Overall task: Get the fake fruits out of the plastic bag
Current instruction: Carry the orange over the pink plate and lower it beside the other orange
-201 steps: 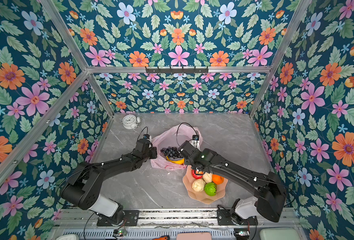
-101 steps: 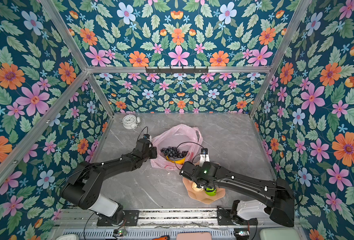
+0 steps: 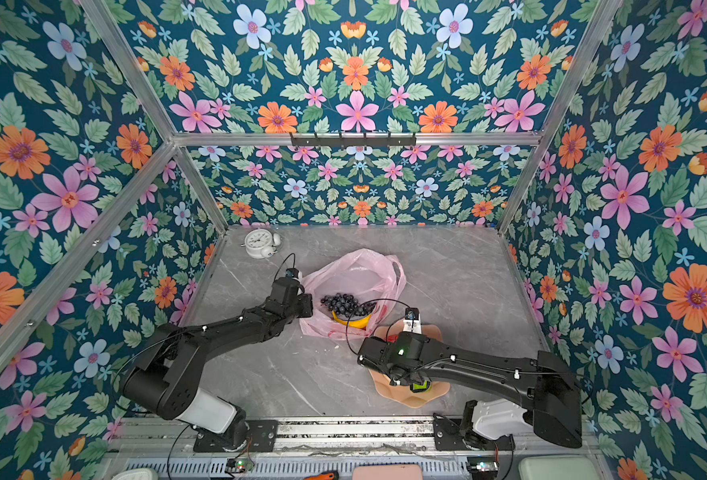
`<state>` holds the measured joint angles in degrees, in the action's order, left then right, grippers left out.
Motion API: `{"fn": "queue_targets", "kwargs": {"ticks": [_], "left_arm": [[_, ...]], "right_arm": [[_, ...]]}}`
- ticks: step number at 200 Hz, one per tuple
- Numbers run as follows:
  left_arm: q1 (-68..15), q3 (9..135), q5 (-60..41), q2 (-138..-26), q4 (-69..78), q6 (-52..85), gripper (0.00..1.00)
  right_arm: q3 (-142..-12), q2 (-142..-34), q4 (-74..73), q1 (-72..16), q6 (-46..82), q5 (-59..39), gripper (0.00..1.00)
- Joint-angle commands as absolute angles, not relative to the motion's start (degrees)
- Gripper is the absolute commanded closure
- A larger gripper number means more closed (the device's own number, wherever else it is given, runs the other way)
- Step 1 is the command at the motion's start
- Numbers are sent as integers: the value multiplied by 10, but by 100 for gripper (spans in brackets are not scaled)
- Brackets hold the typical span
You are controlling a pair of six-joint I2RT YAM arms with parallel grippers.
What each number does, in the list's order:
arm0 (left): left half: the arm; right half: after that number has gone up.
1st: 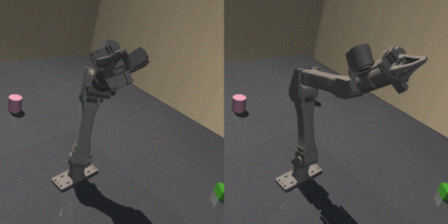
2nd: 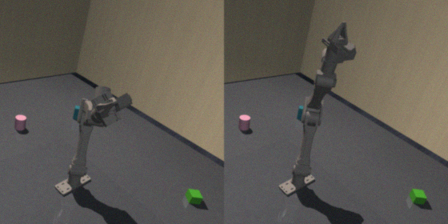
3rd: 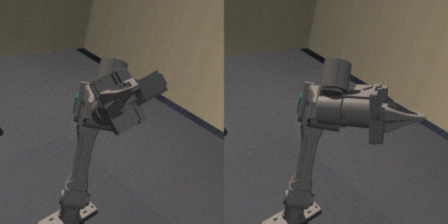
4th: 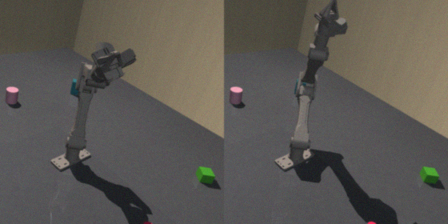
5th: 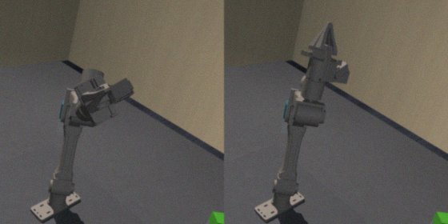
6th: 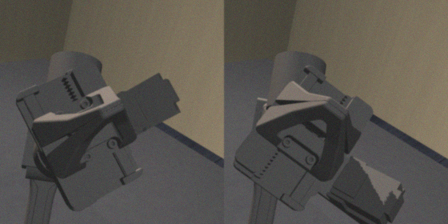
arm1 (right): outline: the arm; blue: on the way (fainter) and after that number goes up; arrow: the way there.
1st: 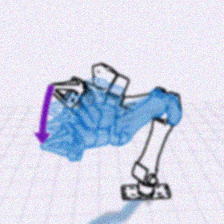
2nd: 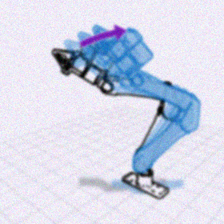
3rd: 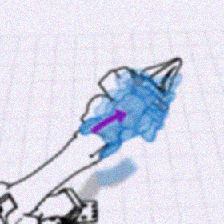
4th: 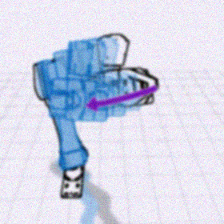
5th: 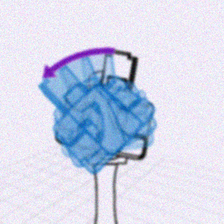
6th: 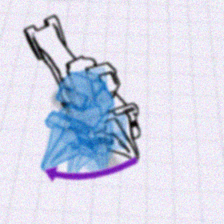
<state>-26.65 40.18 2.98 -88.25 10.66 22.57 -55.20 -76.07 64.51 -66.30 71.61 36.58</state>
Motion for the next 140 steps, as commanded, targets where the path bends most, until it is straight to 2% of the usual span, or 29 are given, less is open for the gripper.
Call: {"fn": "queue_targets", "kwargs": {"ticks": [1,101,140], "left_arm": [[-267,404,33,-880,107,223,98],[-267,404,31,-882,108,224,98],[-267,404,31,-882,108,224,97]], "right_arm": [[-550,-770,636,-663,731,359,50],[-535,-803,614,-664,749,360,48],[-535,-819,610,-663,754,359,44]]}}
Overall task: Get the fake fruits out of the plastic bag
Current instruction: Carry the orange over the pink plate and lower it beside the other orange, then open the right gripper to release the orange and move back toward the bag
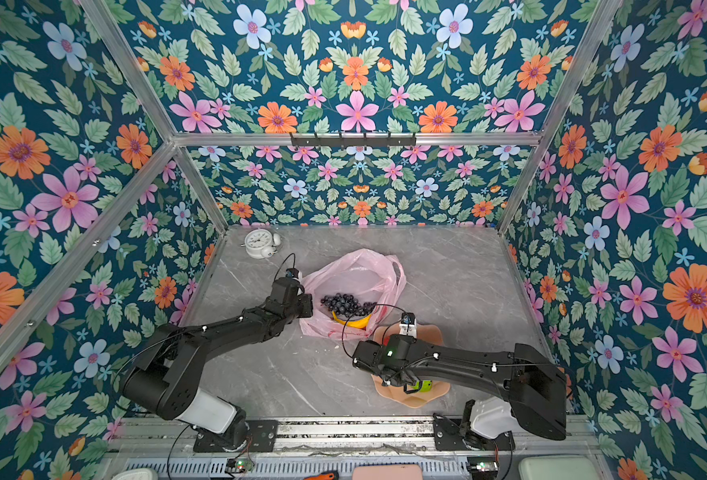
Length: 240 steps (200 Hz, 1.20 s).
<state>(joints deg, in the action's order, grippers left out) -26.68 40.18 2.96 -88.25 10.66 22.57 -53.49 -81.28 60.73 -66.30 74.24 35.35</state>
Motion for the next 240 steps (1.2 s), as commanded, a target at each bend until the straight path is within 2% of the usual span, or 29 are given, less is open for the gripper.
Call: {"fn": "queue_targets", "kwargs": {"ticks": [1,74,106,164,201,240], "left_arm": [[-267,404,31,-882,108,224,98],[-267,405,31,-884,108,224,98],[-267,405,31,-884,108,224,98],[-267,408,18,-887,108,222,98],[-276,402,-7,-878,124,213,97],[-287,410,-11,-892,123,205,97]], "right_arm": [[-535,-819,609,-663,754,358,44],[-536,-828,604,-664,755,350,32],[-544,-828,613,-663,754,350,31],[-568,-796,656,-664,749,371,20],[-582,-772,659,-632,702,397,20],[-597,-740,561,-582,574,381,20]]}}
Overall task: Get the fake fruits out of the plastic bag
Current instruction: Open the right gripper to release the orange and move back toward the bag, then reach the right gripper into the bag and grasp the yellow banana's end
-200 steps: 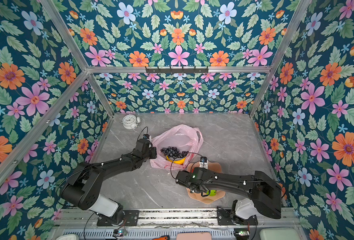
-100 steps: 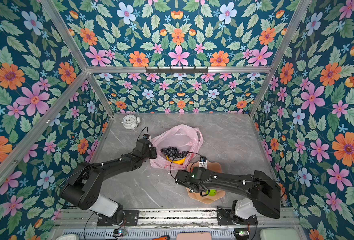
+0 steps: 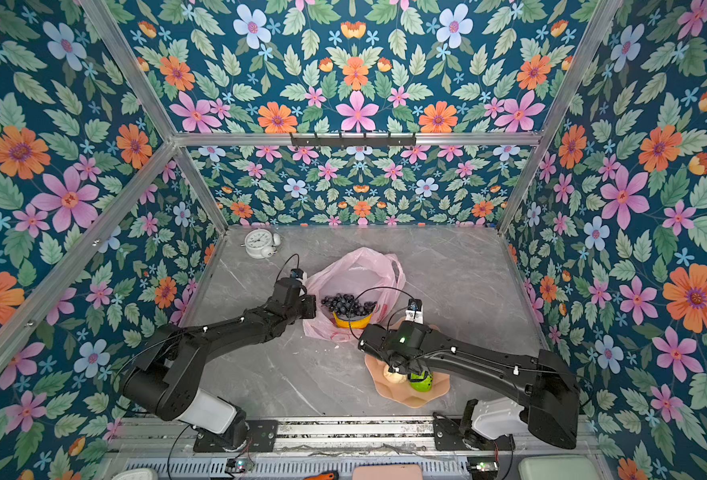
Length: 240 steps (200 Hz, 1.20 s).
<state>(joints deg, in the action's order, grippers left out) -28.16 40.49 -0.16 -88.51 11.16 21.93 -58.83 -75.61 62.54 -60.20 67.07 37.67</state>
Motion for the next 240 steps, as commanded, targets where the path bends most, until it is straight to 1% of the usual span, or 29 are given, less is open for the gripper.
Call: {"fn": "queue_targets", "kwargs": {"ticks": [1,14,38,49,68,105,119,137,166,194,208,215,229,240], "left_arm": [[-287,411,-12,-892,123,205,98],[-292,414,-9,-895,124,201,97],[-300,418,8,-896,118,194,98],[-301,418,11,-896,116,193,98],[-301,419,11,-897,116,192,98],[-304,424,23,-904,109,190,98],[-306,425,35,-904,105,189,98],[-308,423,46,-903,106,192,98],[-308,425,95,-900,91,203,98],[-307,410,132,-884,97,222,98],[-307,404,152,-874,95,230,98],[-307,401,164,-869,93,233,98],[-303,396,199,-858,81,247,98],[-297,386,211,-845,83,258,98]], "right_arm": [[-597,-740,557,-582,569,379,20],[-595,-733,499,-559,514,356,20],[-590,-734,400,-502,447,246,20],[-593,-742,365,-485,425,212,20],[-623,-774,349,-475,393,185,21],[-703,-870,352,-471,317,119,21],[-733,-907,367,-464,313,88,23],[-757,-944,374,-463,348,71,25],[-760,-998,326,-463,397,16,29],[-805,-1049,333,-467,418,8,33],[-810,-1066,321,-469,430,6,38],[-815,-1074,325,-474,433,23,39],[-838,-1091,351,-491,435,74,39],[-847,-1104,358,-498,437,91,39]]}}
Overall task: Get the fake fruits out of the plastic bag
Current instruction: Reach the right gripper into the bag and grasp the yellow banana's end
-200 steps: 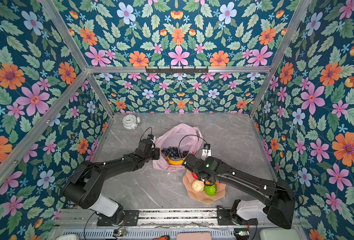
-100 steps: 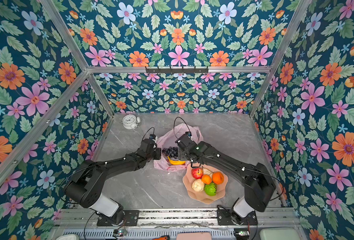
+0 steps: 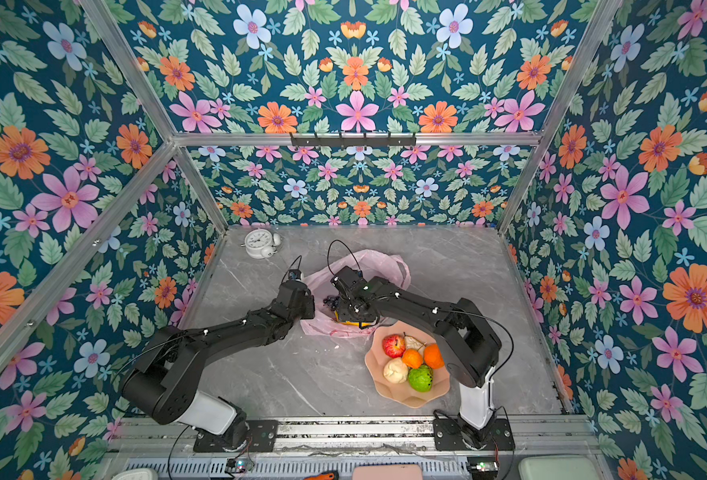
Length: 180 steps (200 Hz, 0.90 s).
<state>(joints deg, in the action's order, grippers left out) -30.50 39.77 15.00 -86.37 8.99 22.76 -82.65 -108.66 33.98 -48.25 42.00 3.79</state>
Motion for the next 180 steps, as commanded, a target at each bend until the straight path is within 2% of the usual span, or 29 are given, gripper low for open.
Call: {"fn": "queue_targets", "kwargs": {"ticks": [1,45,91,127,180], "left_arm": [[-295,386,211,-844,83,259,98],[-283,351,205,-800,107,271,97],[-295,386,150,-850,98,252,96],[-314,423,181,-893,57,248,97],[-322,420,182,-887,63,243,97]], "right_arm": [[-847,-1104,357,-499,437,92,39],[-839,-1117,351,-499,454,95,39],[-791,-1091,339,-498,488,109,40],[-762,-1086,320,-482,530,100,40],[-773,-1111,307,-467,544,86,41]]}}
